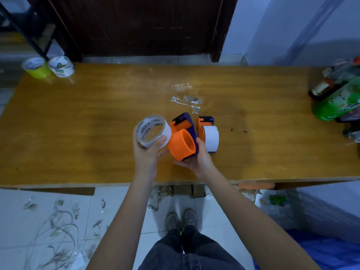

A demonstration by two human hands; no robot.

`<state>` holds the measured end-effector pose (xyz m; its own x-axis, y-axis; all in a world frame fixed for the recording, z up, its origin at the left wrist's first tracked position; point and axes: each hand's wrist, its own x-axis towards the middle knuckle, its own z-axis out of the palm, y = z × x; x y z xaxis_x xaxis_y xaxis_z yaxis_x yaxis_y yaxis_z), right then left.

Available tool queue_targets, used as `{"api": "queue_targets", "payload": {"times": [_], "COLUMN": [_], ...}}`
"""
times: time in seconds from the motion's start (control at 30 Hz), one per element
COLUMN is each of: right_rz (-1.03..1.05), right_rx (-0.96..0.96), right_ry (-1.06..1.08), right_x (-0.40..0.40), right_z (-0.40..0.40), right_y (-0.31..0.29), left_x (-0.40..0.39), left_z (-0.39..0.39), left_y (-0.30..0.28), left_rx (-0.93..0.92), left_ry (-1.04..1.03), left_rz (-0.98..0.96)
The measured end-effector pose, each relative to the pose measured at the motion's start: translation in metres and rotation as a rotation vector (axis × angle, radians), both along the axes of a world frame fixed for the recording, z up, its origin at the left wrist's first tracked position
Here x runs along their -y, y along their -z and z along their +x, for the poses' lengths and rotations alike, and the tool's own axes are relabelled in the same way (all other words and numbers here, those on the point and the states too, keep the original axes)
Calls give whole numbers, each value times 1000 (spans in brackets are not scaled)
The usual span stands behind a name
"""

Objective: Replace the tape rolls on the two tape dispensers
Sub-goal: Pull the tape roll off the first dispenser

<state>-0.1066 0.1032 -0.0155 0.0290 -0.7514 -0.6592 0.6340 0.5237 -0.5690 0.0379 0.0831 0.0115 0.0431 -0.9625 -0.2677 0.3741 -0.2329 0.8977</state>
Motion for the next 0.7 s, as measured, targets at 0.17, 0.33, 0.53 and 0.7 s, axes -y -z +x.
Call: {"api": "queue_targets", "payload": {"times": [0.17, 0.33, 0.53, 0.7], "right_rz": [44, 167, 269, 247], "right_rx": [-249, -450, -258, -138], "right_ry": [-118, -134, -39, 108], "right_x": [1, 3, 9, 12], "right_z": [5, 13, 16, 20], "right_y": [5, 8, 16, 21], "left_x": [11, 23, 37, 43], "left_z": [1, 5, 0, -7], "left_y": [1, 10, 30, 37], "left_rx": [58, 118, 344, 425], "left_ry": [38, 104, 206, 281], "left_rz": [40, -39, -107, -133]}}
